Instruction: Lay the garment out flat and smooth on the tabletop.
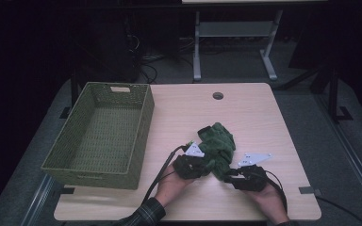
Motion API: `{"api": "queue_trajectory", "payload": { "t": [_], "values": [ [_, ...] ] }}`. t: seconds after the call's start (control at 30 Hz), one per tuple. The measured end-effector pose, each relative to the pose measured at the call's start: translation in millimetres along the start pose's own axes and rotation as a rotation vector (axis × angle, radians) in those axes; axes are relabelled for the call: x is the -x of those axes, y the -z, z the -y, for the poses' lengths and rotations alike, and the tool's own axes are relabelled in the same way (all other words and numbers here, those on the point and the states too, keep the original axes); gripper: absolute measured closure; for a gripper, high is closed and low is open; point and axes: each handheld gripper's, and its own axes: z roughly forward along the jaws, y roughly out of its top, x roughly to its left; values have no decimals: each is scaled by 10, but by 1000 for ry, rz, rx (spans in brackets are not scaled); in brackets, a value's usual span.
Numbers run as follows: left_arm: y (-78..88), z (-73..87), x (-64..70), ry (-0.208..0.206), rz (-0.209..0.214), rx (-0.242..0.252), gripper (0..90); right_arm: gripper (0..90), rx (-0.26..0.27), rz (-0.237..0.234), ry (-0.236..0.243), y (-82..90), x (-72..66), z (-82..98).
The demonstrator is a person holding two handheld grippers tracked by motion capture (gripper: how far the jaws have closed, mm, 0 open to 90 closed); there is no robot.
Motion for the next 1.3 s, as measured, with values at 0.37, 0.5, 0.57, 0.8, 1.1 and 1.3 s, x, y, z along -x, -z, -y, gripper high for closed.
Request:
{"api": "queue_trajectory", "payload": {
  "t": [0.37, 0.5, 0.57, 0.8, 1.1, 1.3],
  "values": [
    [325, -43, -37, 10, 38, 79, 826, 781, 26, 91, 20, 239, 86, 28],
    [467, -14, -89, 15, 19, 91, 829, 791, 40, 123, 13, 346, 151, 62],
    [536, 7, -116, 21, 14, 98, 830, 795, 45, 133, 2, 397, 177, 79],
    [605, 187, -204, 71, -11, 39, 843, 806, 6, 180, -31, 518, 265, 187],
    [545, 256, -289, 101, -93, -41, 704, 662, -15, 219, -63, 537, 357, 278],
    [738, 108, -202, 69, -122, 32, 662, 593, 13, 262, -55, 639, 379, 257]
  ]
}}
